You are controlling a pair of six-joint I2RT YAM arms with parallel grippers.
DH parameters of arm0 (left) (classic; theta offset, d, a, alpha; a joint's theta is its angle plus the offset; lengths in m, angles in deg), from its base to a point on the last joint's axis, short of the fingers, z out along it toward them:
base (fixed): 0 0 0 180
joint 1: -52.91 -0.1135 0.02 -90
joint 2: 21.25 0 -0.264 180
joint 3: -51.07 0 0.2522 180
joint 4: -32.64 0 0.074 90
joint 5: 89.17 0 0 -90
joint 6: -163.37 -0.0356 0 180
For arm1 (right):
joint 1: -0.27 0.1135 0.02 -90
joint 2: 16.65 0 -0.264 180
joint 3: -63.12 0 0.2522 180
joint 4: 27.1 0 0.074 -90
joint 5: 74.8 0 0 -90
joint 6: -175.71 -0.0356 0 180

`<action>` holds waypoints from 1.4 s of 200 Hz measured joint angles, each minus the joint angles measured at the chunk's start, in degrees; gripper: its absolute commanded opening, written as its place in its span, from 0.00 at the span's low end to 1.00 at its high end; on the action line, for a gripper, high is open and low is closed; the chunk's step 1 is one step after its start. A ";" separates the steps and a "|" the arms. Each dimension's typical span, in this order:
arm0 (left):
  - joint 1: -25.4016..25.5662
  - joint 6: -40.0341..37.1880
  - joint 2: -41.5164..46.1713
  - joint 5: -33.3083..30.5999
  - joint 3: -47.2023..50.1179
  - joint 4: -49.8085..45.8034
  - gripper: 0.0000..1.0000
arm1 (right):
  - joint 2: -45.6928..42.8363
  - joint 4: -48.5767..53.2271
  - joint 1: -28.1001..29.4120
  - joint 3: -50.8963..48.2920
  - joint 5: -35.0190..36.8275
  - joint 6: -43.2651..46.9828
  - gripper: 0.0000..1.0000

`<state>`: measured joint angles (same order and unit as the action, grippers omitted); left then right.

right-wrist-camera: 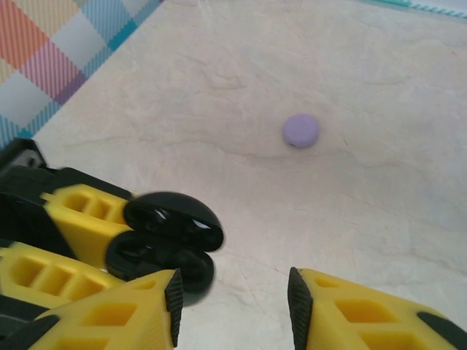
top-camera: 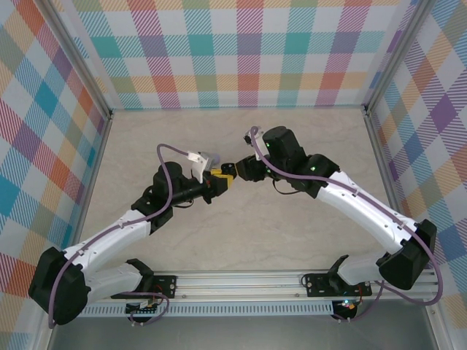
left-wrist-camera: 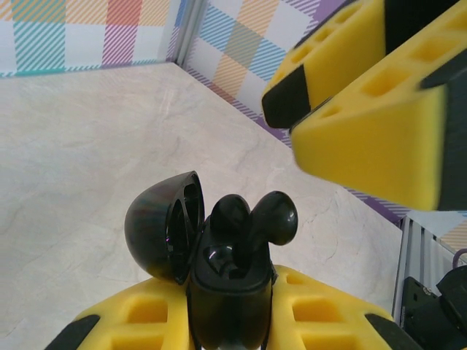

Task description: Insert the wireless bluetooth earbuds into the charging case

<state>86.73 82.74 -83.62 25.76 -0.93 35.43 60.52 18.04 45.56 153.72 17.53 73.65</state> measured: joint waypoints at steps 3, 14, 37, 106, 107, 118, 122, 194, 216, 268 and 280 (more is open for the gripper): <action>0.00 0.00 0.15 -0.09 0.00 0.00 0.00 | 0.02 0.11 0.00 -0.02 0.13 0.07 0.40; 0.00 0.00 0.70 -0.20 0.00 0.00 0.00 | 0.09 0.48 -0.11 -0.02 0.59 -0.31 0.39; 0.00 -0.02 1.44 -0.15 0.00 0.07 0.00 | 0.61 1.11 -0.26 -0.02 0.85 -0.74 0.36; 0.00 -0.02 1.46 0.09 0.04 0.09 0.00 | 1.40 1.20 -0.31 -0.02 -5.03 -0.59 0.35; 0.00 -0.02 1.46 0.09 0.04 0.09 0.00 | 1.42 1.20 -0.31 -0.02 -5.14 -0.59 0.35; 0.00 -0.02 1.46 0.11 0.04 0.09 0.00 | 1.42 1.16 -0.31 -0.02 -6.19 -0.57 0.35; 0.00 -0.02 1.46 0.09 0.04 0.09 0.00 | 1.42 1.11 -0.31 -0.02 -6.54 -0.59 0.35; 0.04 -0.50 0.15 0.83 0.04 0.09 0.00 | 1.49 0.81 -0.31 -0.02 -10.91 -0.57 0.35; 0.17 -1.20 -0.28 1.18 0.04 0.04 0.00 | 1.79 0.76 -0.31 -0.02 -11.37 -0.57 0.35; 0.59 -2.84 -1.14 2.12 0.02 -0.85 0.00 | 3.50 0.87 -0.37 0.04 -12.52 -0.52 0.36; 0.66 -3.19 -1.33 2.14 -0.02 -1.60 0.00 | 3.96 1.01 -0.37 0.13 -12.81 -0.55 0.37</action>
<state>87.39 79.55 -84.95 27.90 -0.96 33.84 64.47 19.04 45.19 153.85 4.72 73.11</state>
